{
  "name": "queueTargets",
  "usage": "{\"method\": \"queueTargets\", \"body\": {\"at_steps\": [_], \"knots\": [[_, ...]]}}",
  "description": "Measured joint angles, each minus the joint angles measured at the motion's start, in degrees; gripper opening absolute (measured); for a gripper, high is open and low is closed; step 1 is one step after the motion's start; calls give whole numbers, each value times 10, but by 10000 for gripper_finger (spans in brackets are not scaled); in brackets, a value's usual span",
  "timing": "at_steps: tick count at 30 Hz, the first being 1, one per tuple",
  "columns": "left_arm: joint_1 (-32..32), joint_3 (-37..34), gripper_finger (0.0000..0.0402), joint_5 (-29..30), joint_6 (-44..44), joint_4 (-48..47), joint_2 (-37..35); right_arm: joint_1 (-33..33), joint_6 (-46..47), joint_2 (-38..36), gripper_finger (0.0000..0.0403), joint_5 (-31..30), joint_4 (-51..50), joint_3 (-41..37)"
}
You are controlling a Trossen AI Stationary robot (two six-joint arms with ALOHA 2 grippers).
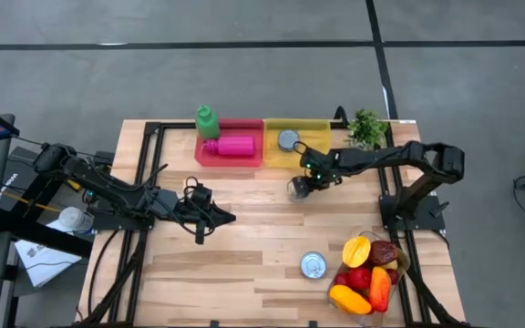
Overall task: Pick & Place Food Item
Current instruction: Put the blue pink tuna can into the yellow bin
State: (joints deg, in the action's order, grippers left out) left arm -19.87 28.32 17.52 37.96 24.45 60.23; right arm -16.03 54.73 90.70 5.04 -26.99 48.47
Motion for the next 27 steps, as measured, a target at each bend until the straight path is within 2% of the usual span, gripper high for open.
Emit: {"method": "queueTargets", "body": {"at_steps": [4,7,17,27], "knots": [[0,0,0,0,-2,0,0,20,9,0,46,-2,10,-1],[0,0,0,0,-8,0,0,29,9,1,10,-4,12,-1],[0,0,0,0,-13,0,0,29,9,-14,1,-5,18,-4],[0,0,0,0,-13,0,0,18,8,-95,0,-6,30,-5]]}}
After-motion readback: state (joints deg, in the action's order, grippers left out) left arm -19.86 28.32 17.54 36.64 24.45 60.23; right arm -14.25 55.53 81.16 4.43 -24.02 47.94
